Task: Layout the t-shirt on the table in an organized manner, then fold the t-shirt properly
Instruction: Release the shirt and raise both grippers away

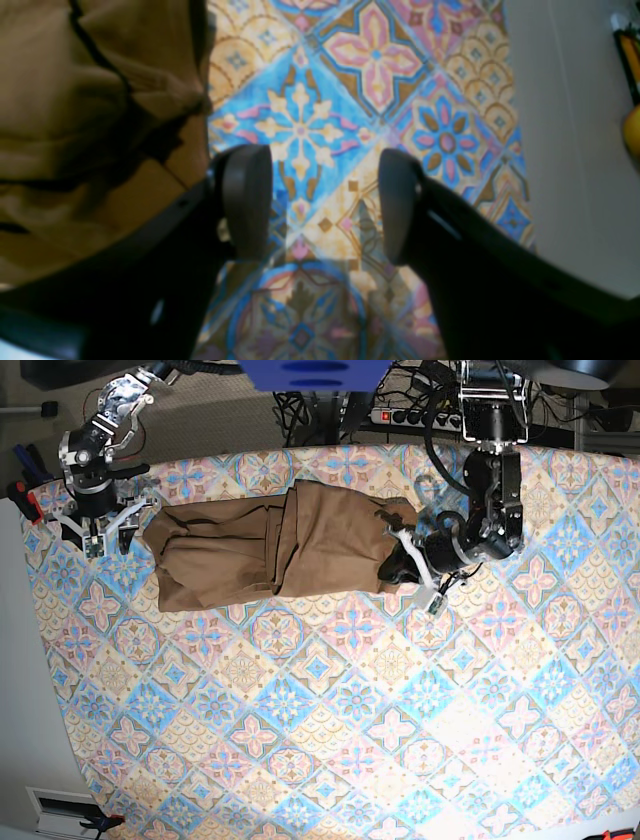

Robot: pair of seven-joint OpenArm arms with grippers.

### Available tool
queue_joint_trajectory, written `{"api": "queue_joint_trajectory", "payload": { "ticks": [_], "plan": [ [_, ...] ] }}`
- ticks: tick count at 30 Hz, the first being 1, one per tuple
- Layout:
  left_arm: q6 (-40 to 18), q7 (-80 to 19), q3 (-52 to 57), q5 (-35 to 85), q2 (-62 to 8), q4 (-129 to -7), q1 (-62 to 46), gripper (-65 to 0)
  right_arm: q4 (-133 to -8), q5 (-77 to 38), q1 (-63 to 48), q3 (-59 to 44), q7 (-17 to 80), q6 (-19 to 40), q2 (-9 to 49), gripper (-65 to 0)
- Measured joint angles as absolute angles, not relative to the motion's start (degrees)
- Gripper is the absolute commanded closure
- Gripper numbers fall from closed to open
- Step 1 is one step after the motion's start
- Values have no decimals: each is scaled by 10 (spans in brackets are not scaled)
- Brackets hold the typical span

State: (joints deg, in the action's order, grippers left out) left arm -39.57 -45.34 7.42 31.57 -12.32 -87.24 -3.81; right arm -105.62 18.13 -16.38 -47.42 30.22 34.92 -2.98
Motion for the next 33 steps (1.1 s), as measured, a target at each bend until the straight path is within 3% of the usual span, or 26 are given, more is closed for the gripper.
{"api": "queue_joint_trajectory", "payload": {
  "ticks": [4,7,9,18,22,28,33],
  "plan": [
    [-399,-450,76,319,-126,-991,-60,0,-1104,181,-166,-472,301,349,-32,-326],
    [-399,-446,76,318,-124,-1038,-64,0,-1110,183,-157,-474,296,337,-75,-326],
    [-400,-450,90,318,-121,-1046,-66,0,-1101,185,-151,-469,310,367,-86,-326],
    [-396,-455,154,312,-123,-1055,-67,0,-1109,184,-121,-453,301,356,-78,-325],
    [-399,-455,157,312,-125,-1068,-53,0,-1107,184,-55,-454,259,351,-76,-325],
    [-399,-455,160,184,-123,-1068,-45,0,-1106,186,-40,-454,252,351,-78,-325],
    [-395,-453,203,162,-110,-1068,-57,0,-1105,185,-36,-454,245,347,-74,-325]
  ]
}}
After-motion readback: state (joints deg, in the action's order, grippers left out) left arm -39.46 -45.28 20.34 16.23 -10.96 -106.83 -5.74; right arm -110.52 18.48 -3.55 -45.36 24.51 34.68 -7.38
